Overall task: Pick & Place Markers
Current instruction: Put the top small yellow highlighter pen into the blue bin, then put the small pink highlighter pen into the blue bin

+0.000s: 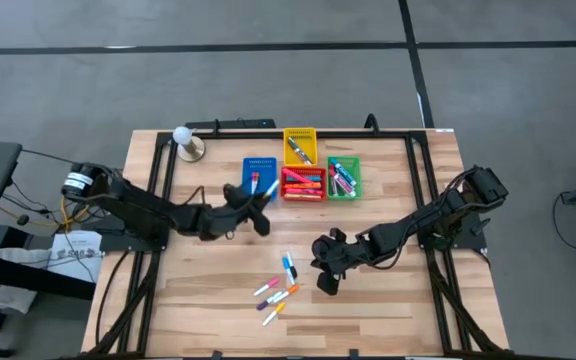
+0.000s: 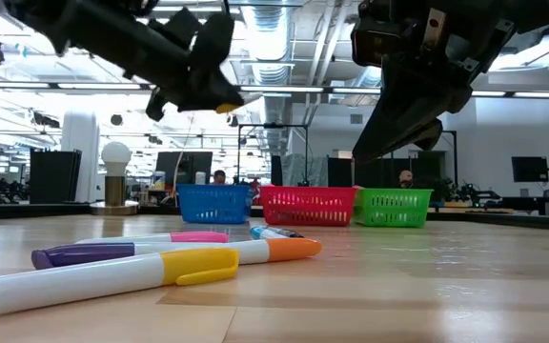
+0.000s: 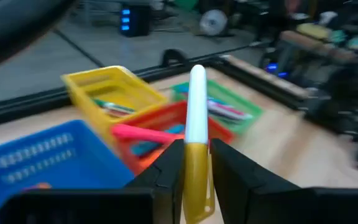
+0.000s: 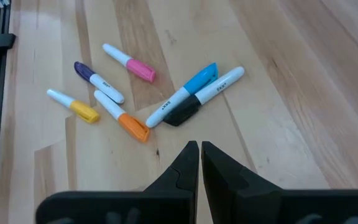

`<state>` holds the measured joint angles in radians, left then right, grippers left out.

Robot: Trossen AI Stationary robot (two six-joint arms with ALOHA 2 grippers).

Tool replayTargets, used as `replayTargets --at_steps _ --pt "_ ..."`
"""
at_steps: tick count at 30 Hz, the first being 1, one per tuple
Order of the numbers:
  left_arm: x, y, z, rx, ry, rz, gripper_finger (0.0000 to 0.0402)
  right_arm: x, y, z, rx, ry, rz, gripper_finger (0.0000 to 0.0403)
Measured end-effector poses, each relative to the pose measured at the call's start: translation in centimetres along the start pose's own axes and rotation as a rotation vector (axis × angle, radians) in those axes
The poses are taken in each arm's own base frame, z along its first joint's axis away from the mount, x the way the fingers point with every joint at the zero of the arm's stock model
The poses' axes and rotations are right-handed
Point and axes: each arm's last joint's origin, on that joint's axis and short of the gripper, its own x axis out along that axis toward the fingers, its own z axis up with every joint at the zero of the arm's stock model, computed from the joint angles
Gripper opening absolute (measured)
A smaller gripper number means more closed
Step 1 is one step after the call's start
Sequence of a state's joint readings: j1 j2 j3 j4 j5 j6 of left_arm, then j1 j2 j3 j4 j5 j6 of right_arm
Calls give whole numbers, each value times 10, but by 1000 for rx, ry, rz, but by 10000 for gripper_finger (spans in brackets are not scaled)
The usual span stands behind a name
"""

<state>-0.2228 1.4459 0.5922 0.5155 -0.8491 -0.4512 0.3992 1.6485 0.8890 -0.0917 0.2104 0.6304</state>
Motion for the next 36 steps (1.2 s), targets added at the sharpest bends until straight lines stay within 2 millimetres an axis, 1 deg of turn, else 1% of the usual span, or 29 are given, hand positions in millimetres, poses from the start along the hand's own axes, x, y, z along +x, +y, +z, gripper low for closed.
replayTargets --at_steps 5,8,14,19,23,32,36 --pt "19 24 2 34 35 122 70 0 -1 1 41 -10 -10 11" --pt "29 38 4 19 57 177 67 0 -1 1 47 -18 -20 11" --pt "46 61 11 -45 97 177 76 0 -1 1 48 -31 -37 11" --pt "54 74 15 -122 103 203 78 0 -2 2 53 -36 -44 11" --pt "56 76 15 -135 117 183 89 0 -2 1 53 -35 -43 11" --pt "54 71 14 -157 131 145 131 0 -2 1 44 -34 -44 11" --pt "51 64 11 -159 175 58 141 0 -2 1 44 -34 -44 11"
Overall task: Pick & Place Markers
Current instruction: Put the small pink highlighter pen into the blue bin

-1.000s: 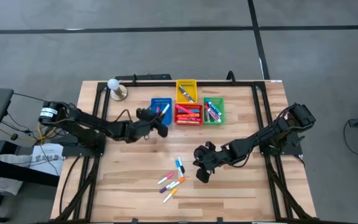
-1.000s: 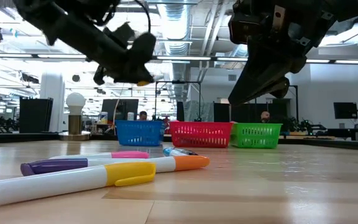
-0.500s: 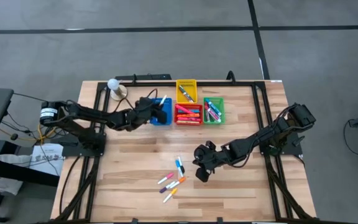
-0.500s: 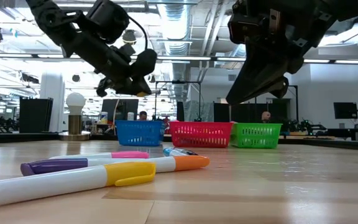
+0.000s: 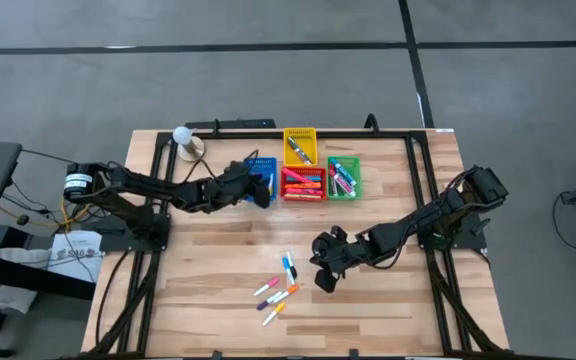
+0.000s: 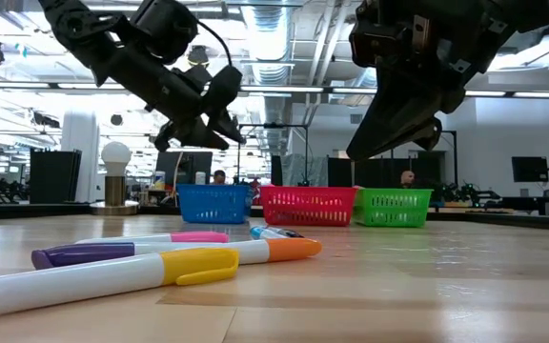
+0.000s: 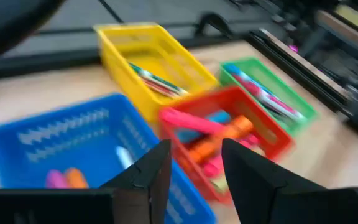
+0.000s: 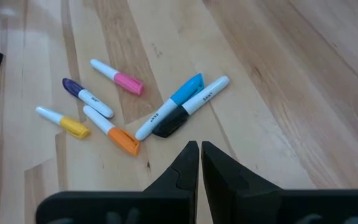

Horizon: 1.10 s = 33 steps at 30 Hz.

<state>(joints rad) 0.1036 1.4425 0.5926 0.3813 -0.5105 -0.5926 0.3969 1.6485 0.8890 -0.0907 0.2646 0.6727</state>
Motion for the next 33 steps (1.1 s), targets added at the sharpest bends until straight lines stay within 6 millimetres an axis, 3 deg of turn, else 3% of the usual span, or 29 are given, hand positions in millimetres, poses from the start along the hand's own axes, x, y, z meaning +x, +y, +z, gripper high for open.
replayTargets --at_steps 9,20,27,33 --pt "-20 -30 -21 -2 93 -182 132 0 2 3 18 -45 8 11" --pt "-80 -78 -66 204 191 -463 130 0 4 6 29 -74 25 11" --pt "-108 -86 -88 368 241 -539 144 0 3 7 22 -88 7 11" --pt "-123 -92 -108 356 281 -552 158 0 3 7 22 -88 6 11"
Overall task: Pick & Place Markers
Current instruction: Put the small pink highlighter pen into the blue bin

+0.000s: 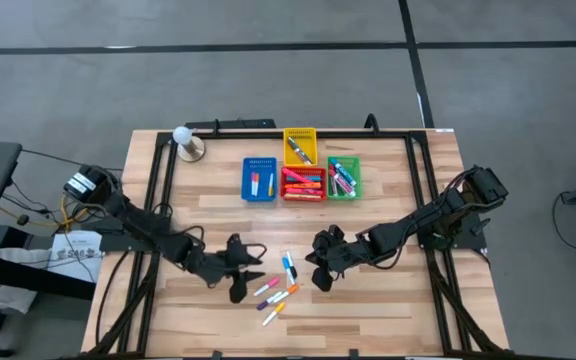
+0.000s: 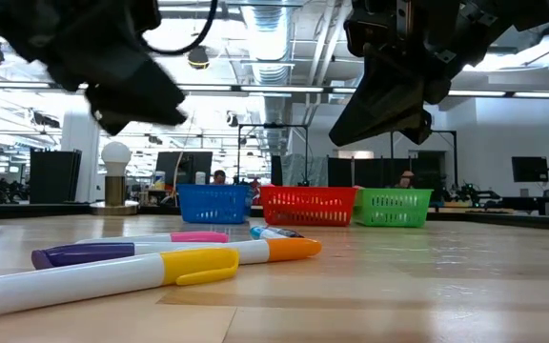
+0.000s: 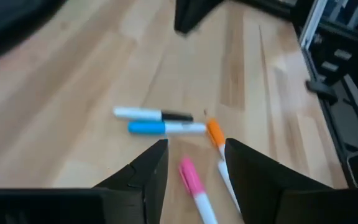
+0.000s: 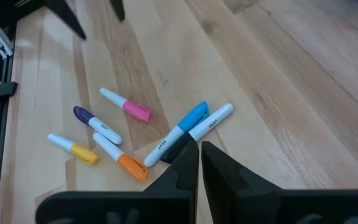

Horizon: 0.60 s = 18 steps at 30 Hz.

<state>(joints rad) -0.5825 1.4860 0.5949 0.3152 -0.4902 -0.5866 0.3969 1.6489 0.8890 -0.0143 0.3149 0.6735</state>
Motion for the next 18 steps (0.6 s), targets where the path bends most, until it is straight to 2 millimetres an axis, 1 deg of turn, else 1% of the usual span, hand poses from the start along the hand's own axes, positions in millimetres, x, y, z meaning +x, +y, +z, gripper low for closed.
replayTargets --at_steps 5,10,12,18 --pt "9 -12 -21 -17 69 -10 159 0 0 0 -1 0 1 11" --pt "30 -32 -23 5 81 -13 157 0 1 -1 -2 1 2 11" --pt "37 -33 -25 28 87 4 152 0 1 -1 -3 1 2 11" --pt "40 -23 -26 54 92 92 140 -1 3 -2 -9 4 9 11"
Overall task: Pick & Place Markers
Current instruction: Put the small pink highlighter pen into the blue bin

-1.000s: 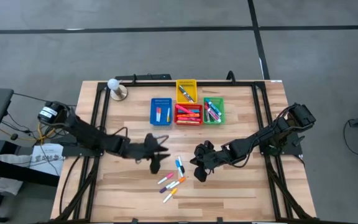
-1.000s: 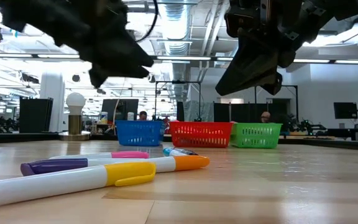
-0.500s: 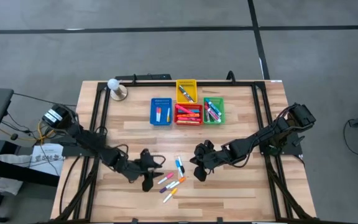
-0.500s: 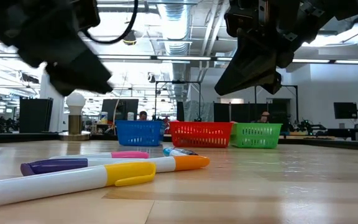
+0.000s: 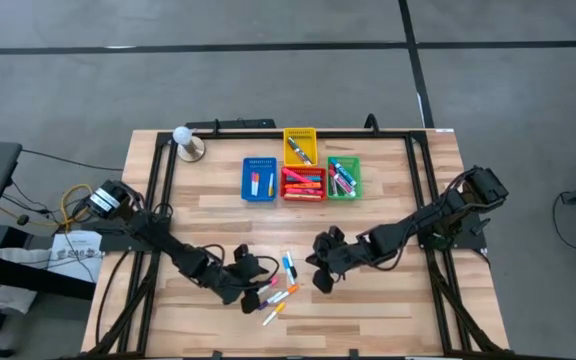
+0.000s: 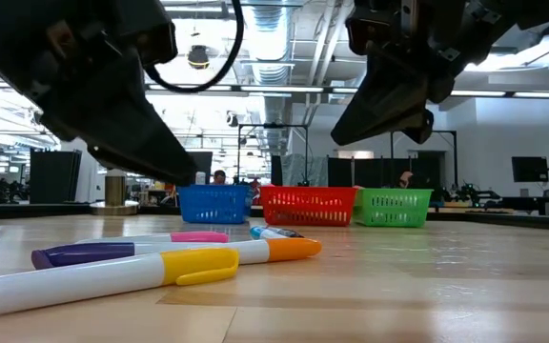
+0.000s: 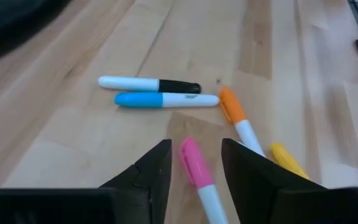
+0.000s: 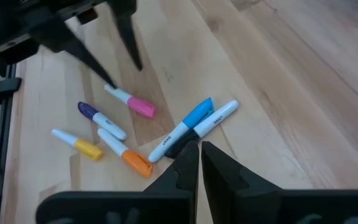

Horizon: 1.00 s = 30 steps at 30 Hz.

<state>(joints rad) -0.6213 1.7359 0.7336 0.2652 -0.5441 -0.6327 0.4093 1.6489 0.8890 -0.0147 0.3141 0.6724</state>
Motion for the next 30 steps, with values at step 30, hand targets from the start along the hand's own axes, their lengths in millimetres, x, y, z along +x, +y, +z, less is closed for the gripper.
replayTargets --at_steps 30 --pt "24 12 -28 15 120 29 165 -3 7 -6 -39 10 17 11"
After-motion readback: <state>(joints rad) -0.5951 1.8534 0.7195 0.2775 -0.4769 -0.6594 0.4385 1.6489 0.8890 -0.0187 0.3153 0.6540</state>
